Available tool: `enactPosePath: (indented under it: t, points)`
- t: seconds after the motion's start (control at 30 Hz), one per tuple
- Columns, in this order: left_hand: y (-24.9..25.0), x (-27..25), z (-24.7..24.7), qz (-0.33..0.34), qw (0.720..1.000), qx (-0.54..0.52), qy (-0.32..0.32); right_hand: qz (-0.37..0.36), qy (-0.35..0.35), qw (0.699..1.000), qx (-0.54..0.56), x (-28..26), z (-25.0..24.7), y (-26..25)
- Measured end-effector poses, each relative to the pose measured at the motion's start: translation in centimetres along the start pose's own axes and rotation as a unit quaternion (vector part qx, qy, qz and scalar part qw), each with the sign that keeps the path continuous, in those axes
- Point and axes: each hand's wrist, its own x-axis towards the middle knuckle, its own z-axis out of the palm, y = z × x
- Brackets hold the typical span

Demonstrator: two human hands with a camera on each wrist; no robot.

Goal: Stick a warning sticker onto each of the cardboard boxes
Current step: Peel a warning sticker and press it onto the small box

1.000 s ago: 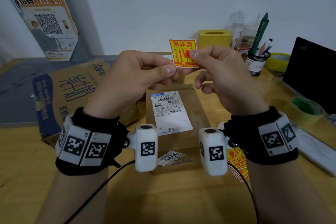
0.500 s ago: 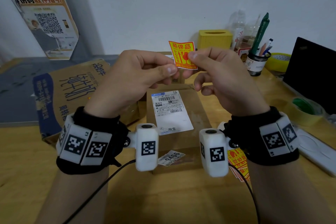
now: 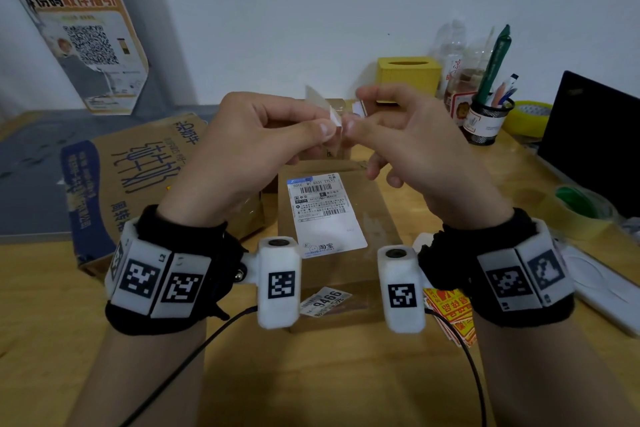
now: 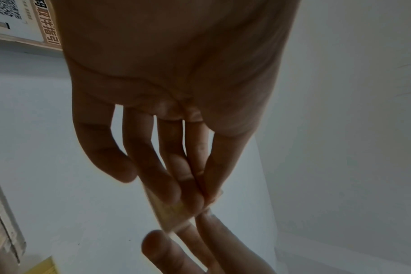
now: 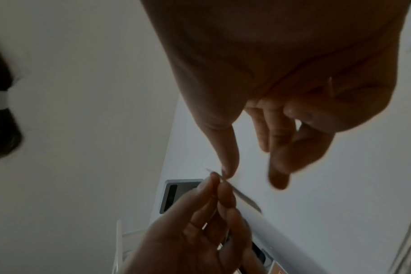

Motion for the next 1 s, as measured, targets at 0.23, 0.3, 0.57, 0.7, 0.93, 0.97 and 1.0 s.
enactPosePath:
  t: [0.23,0.3,0.57,0.7,0.93,0.97,1.0]
  points:
    - [-0.1,0.1,0.5,-0.015,1.0,0.017,0.0,-0.039,-0.004,0.998,-0.047,-0.6,-0.4,-0.4]
    - [-0.1,0.1,0.6,-0.016,1.0,0.022,0.001,-0.039,0.001,0.998,-0.05,-0.6,-0.6,-0.5]
    - [-0.2,0.1,0.8,-0.026,0.999,0.032,-0.009,-0.054,-0.003,0.997,-0.048,-0.5,-0.6,-0.3]
    - [-0.3,0.2,0.9,-0.03,0.999,0.025,-0.008,-0.051,0.01,0.997,-0.052,-0.3,-0.8,-0.1]
    - [-0.2,0.3,0.9,-0.036,0.999,0.015,0.004,-0.041,0.035,0.998,-0.045,0.1,-1.4,0.1]
    - [-0.2,0.3,0.8,-0.038,0.999,0.014,0.005,-0.038,0.04,0.997,-0.046,0.2,-1.5,0.2]
    - [-0.1,0.3,0.8,-0.04,0.999,0.013,0.005,-0.035,0.046,0.997,-0.045,0.3,-1.7,0.3]
